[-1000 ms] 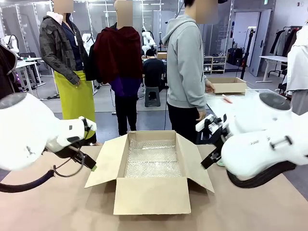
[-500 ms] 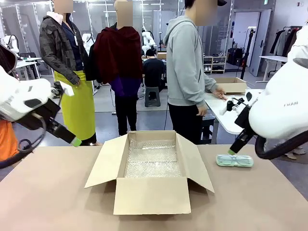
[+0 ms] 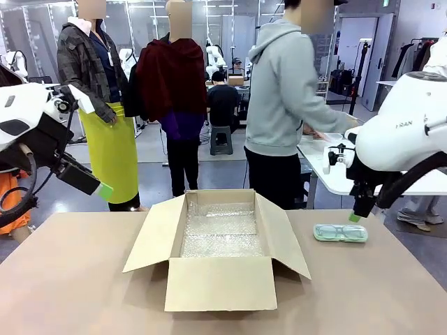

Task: Pack the glasses set securely to prepare it for shipping.
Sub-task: Place the Glasses case inside the Package Box.

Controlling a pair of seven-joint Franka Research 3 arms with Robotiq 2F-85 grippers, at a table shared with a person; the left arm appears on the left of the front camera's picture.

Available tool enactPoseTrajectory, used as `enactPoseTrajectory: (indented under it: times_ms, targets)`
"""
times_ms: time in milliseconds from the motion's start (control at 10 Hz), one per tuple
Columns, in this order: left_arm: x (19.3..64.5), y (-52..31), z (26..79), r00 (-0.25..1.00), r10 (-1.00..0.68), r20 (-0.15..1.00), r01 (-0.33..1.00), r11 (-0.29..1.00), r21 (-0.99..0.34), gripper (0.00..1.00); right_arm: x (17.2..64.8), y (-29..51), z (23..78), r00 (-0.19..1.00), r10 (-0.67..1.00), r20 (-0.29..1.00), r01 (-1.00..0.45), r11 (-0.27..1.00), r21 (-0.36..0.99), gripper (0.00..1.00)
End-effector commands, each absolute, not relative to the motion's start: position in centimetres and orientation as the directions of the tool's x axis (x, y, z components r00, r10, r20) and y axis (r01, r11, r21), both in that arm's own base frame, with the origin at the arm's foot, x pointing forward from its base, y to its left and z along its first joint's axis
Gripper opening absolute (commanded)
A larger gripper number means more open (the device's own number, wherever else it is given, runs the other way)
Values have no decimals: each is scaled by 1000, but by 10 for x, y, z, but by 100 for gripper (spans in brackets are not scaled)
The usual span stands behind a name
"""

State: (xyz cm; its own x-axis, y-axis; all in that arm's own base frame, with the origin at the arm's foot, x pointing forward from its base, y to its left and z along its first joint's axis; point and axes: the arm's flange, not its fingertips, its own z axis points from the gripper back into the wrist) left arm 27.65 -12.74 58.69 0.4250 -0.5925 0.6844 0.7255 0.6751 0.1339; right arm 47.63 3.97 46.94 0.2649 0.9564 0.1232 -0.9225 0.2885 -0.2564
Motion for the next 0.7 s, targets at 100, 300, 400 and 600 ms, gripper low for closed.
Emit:
enactPoseTrajectory:
  times_ms: [100, 300, 400, 600]
  targets:
    - [277, -127, 587, 425, -592, 684, 726, 675, 134, 100, 478, 35, 478, 262, 947, 183, -920, 303, -248, 100]
    - [277, -127, 587, 425, -592, 684, 726, 675, 134, 100, 481, 36, 467, 225, 970, 94, -940, 242, -240, 100]
    - [277, -127, 587, 425, -592, 684, 726, 675, 134, 100, 481, 36, 467, 225, 970, 94, -940, 242, -240, 100]
    - [277, -127, 587, 425, -592, 684, 726, 675, 134, 100, 511, 34, 467, 163, 984, 71, -972, 173, -161, 100]
